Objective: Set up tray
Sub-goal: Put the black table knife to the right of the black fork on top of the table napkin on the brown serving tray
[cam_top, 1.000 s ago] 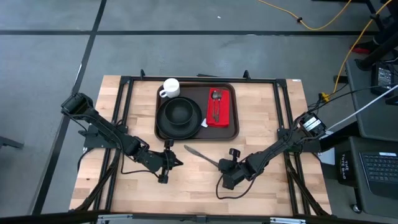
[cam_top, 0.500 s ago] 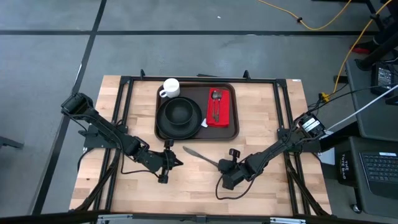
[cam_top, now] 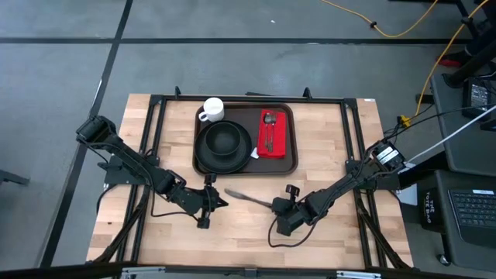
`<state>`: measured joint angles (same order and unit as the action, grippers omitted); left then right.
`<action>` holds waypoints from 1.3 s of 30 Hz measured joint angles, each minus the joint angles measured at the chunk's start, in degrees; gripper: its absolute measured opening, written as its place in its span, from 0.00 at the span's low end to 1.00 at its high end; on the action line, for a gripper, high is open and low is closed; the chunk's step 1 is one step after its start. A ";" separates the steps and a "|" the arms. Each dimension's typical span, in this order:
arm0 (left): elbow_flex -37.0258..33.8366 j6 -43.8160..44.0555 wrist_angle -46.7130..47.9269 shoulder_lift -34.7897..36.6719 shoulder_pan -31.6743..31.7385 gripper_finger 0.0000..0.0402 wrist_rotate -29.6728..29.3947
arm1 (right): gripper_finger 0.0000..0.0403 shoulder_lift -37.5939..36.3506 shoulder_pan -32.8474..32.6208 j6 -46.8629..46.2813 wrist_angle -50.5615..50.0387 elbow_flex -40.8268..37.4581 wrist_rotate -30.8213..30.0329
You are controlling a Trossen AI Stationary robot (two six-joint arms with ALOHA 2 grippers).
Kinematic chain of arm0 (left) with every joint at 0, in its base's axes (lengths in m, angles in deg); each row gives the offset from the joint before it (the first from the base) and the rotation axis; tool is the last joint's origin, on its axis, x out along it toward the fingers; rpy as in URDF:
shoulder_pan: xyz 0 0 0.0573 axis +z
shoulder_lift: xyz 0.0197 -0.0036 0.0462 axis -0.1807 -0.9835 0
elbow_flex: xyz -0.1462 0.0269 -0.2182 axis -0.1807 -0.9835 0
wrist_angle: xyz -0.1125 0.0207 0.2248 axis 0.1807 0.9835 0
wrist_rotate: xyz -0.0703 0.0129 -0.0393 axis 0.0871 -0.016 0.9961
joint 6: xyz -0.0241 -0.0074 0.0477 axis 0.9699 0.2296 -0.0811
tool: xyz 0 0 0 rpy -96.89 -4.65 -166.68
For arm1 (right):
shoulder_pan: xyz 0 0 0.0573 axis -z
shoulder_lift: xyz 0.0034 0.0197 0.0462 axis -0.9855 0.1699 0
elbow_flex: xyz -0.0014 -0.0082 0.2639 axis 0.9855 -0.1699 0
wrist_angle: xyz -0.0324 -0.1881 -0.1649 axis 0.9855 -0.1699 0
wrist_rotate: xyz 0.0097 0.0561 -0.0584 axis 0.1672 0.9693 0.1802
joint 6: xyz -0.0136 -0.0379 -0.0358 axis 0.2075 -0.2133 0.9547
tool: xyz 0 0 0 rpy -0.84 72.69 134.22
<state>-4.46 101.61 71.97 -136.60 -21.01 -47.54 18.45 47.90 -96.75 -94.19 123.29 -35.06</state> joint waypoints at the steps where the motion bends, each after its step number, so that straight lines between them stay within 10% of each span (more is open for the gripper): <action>1: 0.01 0.55 0.00 0.00 0.01 0.01 0.01 | 0.01 0.00 0.00 -0.04 0.00 0.00 0.01; 31: 0.29 1.18 0.21 -2.46 8.04 0.32 8.17 | 0.01 0.00 0.00 -0.50 0.02 0.00 0.23; 39: 12.51 0.30 19.33 -12.04 9.16 0.34 10.59 | 0.01 0.00 0.00 -0.74 -0.04 0.00 0.26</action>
<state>8.05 101.92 91.30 -148.64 -11.85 -36.96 18.45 47.90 -97.49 -94.23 123.29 -34.79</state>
